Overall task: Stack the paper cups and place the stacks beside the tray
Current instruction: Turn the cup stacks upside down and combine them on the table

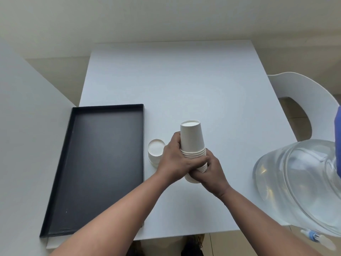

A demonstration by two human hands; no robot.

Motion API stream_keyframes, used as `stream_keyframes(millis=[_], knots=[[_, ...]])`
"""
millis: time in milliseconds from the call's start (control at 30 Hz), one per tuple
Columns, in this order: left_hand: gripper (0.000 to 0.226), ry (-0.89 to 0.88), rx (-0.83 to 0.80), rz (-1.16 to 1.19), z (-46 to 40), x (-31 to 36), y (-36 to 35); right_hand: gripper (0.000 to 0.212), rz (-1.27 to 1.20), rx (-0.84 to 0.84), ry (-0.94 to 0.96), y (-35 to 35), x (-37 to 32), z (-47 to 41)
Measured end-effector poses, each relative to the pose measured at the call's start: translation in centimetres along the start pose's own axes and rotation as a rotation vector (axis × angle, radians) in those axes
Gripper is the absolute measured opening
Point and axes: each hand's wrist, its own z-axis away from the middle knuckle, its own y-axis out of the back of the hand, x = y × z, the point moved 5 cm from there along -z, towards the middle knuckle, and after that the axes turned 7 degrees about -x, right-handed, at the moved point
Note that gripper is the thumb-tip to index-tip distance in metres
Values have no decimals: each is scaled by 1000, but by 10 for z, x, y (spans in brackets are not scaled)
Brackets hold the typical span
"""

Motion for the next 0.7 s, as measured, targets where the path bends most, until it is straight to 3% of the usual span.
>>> stream_keyframes(millis=[267,467,700], knots=[[70,-30,16,103,1,8,4,38,-4,-21,17,5,1,1],[72,-162,109,178,5,29,12,53,58,21,-11,14,19,6],[73,-336,203,159,20,42,20,65,157,186,-61,29,26,2]])
